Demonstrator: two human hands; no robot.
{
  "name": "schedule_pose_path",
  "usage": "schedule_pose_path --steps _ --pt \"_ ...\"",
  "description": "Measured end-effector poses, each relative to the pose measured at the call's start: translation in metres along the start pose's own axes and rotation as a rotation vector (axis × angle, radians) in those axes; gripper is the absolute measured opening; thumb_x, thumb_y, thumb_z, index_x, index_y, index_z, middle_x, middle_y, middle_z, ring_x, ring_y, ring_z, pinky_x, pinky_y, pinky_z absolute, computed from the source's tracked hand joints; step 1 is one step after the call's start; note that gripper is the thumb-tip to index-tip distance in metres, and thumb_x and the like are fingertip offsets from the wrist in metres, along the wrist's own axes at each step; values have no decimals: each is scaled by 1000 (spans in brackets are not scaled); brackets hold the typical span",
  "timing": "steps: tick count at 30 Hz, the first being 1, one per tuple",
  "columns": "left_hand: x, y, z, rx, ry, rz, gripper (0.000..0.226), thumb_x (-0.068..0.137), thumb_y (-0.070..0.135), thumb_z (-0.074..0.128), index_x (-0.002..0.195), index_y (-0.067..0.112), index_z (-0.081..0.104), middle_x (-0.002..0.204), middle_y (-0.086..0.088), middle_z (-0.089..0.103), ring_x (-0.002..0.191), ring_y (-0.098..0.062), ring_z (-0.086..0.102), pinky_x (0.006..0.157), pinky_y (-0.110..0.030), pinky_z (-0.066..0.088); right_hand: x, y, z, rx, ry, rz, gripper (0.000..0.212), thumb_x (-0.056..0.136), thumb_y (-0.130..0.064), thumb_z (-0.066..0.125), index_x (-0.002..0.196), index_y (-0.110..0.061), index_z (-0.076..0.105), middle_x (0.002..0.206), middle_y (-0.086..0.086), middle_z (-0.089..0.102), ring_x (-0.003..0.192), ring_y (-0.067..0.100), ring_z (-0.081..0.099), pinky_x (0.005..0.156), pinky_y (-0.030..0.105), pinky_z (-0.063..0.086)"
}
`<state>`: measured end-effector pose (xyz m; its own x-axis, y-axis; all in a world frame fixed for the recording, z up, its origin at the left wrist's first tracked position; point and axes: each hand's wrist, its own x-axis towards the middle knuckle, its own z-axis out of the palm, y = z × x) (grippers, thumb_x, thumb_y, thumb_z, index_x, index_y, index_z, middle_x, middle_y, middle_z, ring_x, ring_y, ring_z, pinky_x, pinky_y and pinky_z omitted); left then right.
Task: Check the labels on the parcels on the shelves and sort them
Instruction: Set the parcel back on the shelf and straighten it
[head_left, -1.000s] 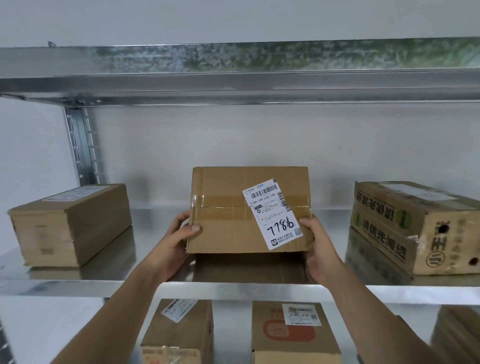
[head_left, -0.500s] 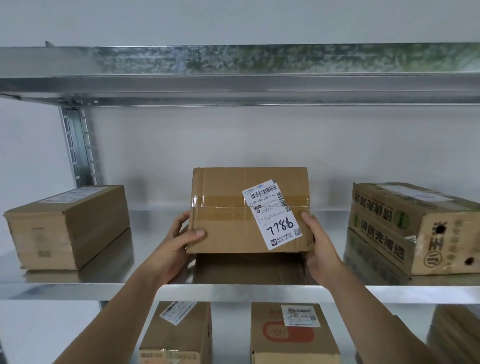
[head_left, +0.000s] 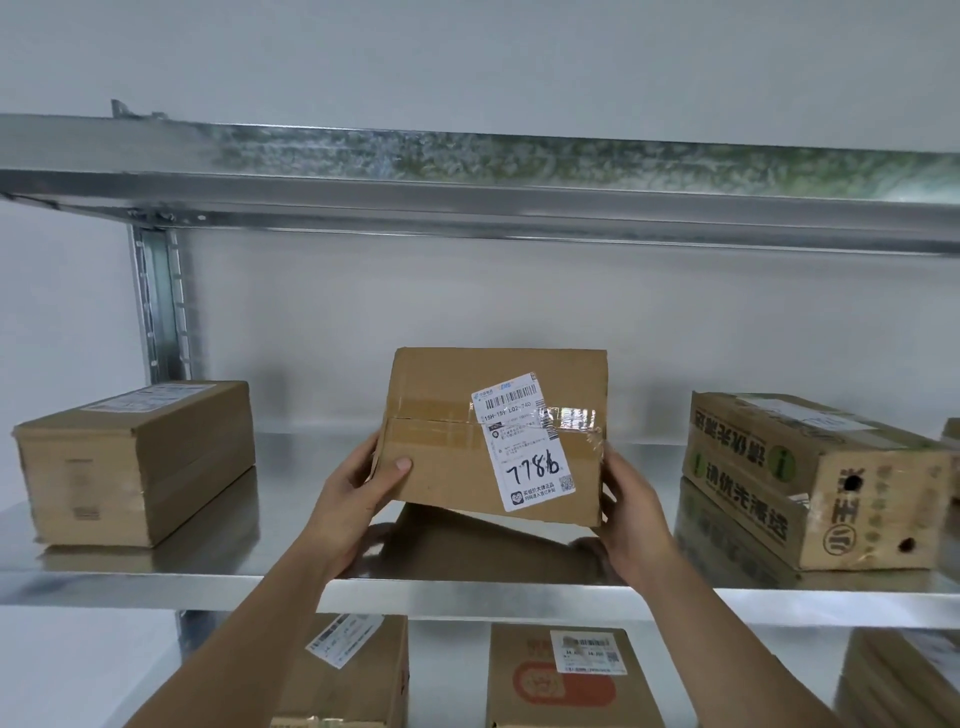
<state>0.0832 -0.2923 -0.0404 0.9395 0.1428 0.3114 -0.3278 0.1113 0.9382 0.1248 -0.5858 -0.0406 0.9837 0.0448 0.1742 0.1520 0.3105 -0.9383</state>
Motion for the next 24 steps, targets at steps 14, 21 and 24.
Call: schedule_pose_path --steps 14,21,24 --pt "13 -1 62 375 -100 6 99 73 82 68 156 49 25 161 9 34 144 -16 41 121 -46 35 -29 -34 21 -78 -31 -286 42 87 -37 70 128 -32 62 115 -13 73 102 4 71 72 19 58" --pt "-1 2 60 69 -80 -28 39 102 44 54 141 40 57 132 14 67 123 -11 63 101 -33 54 -39 -17 35 -149 -101 -309 35 91 -35 70 125 -42 64 119 -19 70 109 1 66 80 22 57" --pt "-5 2 55 56 -111 -120 45 99 64 45 138 46 58 135 16 64 130 -10 56 108 -34 47 -40 -6 42 -140 -169 -245 48 85 -41 70 132 -41 59 125 -16 68 114 6 65 80 25 59"
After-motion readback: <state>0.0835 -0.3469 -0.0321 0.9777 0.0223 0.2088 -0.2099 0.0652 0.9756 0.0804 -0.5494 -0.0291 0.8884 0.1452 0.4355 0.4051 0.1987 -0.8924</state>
